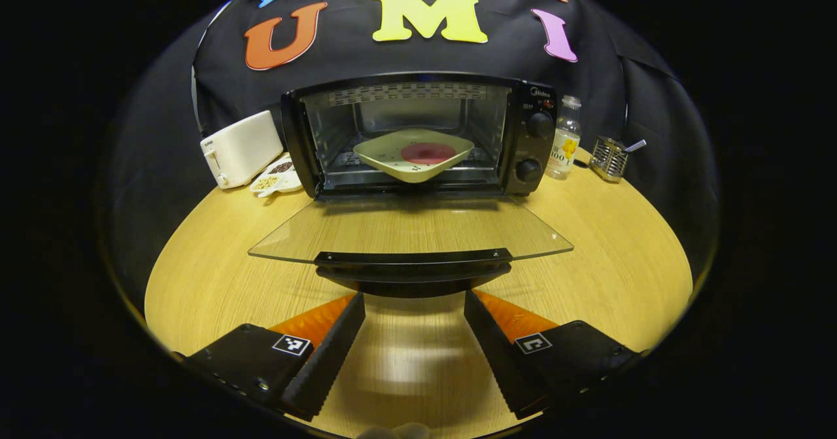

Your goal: Open the electric oven with the left hand, put the food in, and close the electric oven.

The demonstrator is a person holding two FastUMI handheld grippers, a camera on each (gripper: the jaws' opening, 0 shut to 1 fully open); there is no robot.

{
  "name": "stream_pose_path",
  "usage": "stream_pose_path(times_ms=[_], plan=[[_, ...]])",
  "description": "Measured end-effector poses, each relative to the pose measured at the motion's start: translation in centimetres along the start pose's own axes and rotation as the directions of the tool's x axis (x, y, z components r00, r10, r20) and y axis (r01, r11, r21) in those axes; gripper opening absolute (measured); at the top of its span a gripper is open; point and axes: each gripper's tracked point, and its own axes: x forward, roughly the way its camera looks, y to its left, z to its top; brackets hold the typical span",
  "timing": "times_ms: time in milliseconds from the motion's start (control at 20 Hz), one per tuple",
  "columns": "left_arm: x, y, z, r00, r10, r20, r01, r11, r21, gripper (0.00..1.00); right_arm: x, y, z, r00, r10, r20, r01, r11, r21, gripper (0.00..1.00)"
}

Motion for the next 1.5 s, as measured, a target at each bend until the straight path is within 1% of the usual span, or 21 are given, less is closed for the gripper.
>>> stream_pose_path(times_ms=[350,500,750,1000,1150,1500], plan=[[-0.4,-0.3,5.2,0.997,-0.021,0.075,0.023,1.000,-0.022,0.97,0.5,0.4,-0.2,1.000,0.007,-0.008,-0.007,1.000,0.028,1.00],[-0.3,-0.5,7.0,0.995,-0.030,0.095,0.031,0.999,-0.009,0.97,0.6,0.4,-0.4,1.000,0.008,-0.011,-0.007,0.998,0.060,1.00],[0.1,-0.5,9.7,0.993,-0.036,0.111,0.037,0.999,-0.011,0.97,0.7,-0.3,-0.4,1.000,-0.011,-0.007,0.012,0.995,0.099,1.00],[0.7,-0.7,12.9,0.988,-0.037,0.152,0.038,0.999,-0.001,0.98,0.7,-1.0,-0.4,1.000,-0.030,-0.002,0.029,0.992,0.123,1.00],[1.1,-0.9,13.6,0.986,-0.039,0.164,0.036,0.999,0.019,0.98,0.8,-1.2,-0.4,0.999,-0.036,-0.005,0.036,0.990,0.139,1.00],[2.5,-1.4,14.6,0.987,-0.044,0.157,0.041,0.999,0.024,0.98,0.2,-1.9,-0.4,0.999,-0.051,0.004,0.050,0.989,0.138,1.00]])
